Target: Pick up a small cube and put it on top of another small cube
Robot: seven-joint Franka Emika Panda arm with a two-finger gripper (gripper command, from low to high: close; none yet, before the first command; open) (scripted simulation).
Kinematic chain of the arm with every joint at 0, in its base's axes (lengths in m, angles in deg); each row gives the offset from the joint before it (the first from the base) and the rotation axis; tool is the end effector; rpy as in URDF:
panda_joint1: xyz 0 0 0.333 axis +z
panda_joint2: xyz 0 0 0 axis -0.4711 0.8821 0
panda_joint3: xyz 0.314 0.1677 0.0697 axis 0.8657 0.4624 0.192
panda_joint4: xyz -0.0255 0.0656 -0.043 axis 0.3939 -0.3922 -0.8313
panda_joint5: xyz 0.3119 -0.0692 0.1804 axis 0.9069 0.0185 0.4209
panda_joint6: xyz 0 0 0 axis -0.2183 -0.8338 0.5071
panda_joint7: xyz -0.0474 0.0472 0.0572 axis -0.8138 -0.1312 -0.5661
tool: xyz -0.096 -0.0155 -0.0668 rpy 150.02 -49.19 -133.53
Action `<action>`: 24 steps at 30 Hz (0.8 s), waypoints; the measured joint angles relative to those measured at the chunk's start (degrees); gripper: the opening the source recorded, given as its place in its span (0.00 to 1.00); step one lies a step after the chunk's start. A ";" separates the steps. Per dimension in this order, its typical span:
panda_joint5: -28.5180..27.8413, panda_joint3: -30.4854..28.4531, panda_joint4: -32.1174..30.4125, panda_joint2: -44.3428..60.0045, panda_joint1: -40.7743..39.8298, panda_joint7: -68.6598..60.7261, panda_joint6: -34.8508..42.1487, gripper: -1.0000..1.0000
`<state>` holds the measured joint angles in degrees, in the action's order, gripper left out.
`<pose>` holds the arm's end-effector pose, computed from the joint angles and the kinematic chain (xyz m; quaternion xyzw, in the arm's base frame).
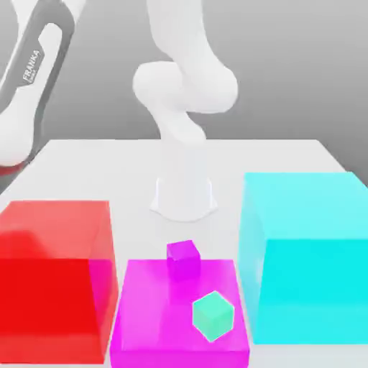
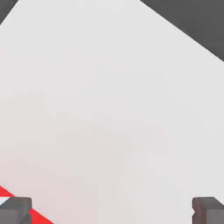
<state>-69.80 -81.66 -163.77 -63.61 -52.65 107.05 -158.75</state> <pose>0.3373 -0.3795 0.2812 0.6313 -0.7754 -0.0128 0.0077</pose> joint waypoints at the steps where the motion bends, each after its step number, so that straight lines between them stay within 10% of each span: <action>1: 0.44 -0.24 -1.53 -0.37 -0.53 -0.55 -0.69 0.50; 11: 0.71 -5.09 -18.41 -7.62 -3.00 1.97 -12.10 0.50; 17: 14.66 6.68 -17.46 2.08 -12.34 -7.80 -20.94 0.50; 18: 16.36 8.88 -17.02 3.72 -14.18 -9.15 -22.23 0.00; 24: 17.08 10.00 -16.79 4.53 -15.13 -9.71 -22.86 0.00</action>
<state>-52.72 -71.66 -180.56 -59.08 -67.78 97.34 -181.61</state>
